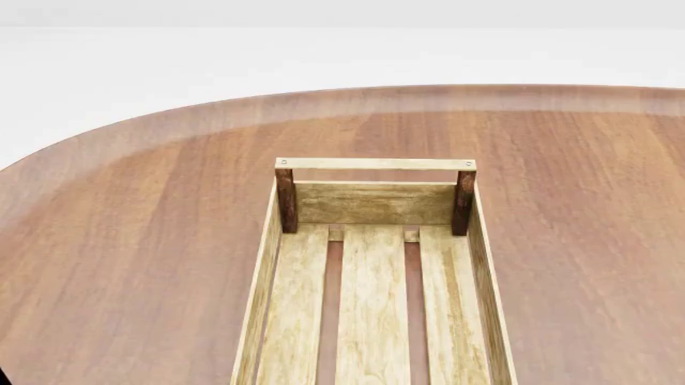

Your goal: Pick up the cream cheese and put it in the tray.

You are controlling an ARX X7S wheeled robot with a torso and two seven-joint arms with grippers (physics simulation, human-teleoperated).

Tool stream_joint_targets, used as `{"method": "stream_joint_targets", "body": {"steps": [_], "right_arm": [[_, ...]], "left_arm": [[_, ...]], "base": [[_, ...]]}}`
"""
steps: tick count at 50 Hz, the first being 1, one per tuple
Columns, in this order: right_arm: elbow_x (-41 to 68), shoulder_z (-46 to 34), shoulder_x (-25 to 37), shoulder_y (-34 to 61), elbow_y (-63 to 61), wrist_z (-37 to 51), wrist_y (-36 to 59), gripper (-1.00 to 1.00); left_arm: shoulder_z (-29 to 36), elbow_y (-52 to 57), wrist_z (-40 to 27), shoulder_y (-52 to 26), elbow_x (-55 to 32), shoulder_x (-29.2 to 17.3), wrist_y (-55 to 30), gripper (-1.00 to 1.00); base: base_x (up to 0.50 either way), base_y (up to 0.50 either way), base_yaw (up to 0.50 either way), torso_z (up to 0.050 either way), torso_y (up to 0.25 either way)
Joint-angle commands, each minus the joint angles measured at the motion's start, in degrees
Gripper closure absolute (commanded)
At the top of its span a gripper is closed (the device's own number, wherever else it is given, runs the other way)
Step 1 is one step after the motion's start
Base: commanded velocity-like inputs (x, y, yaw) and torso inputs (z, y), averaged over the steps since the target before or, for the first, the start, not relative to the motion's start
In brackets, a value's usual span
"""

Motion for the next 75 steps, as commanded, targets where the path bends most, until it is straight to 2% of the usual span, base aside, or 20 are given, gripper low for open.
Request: {"method": "stream_joint_targets", "body": {"steps": [1, 39, 46, 55, 75], "right_arm": [[1.9, 0.7, 0.3, 0.7, 3.2, -0.9, -0.9, -1.00], [-1.0, -0.4, 2.1, 3.0, 8.5, 2.6, 3.7, -1.00], [-0.1, -0.3, 2.4, 3.2, 8.6, 2.3, 5.6, -1.00], [8.1, 0.9, 3.4, 3.4, 7.9, -3.8, 10.9, -1.00], [10.5, 2.5, 4.4, 2.1, 5.4, -3.2, 12.9, -1.00]], "left_arm": [[0.1, 0.0, -0.2, 0.1, 0.0, -0.1, 0.4, -1.00], [0.5, -0.1, -0.7, -0.1, -0.1, -0.5, 0.5, -1.00], [0.6, 0.0, -0.8, -0.1, -0.4, -0.7, 0.5, -1.00], [0.5, 0.6, -1.0, 0.3, -0.7, -1.0, 0.5, -1.00], [0.6, 0.8, -1.3, 0.3, -0.5, -1.1, 0.1, -1.00]], "base": [[0.00, 0.00, 0.00, 0.000, 0.000], [0.00, 0.00, 0.00, 0.000, 0.000], [0.00, 0.00, 0.00, 0.000, 0.000], [0.00, 0.00, 0.00, 0.000, 0.000], [0.00, 0.00, 0.00, 0.000, 0.000]]}}
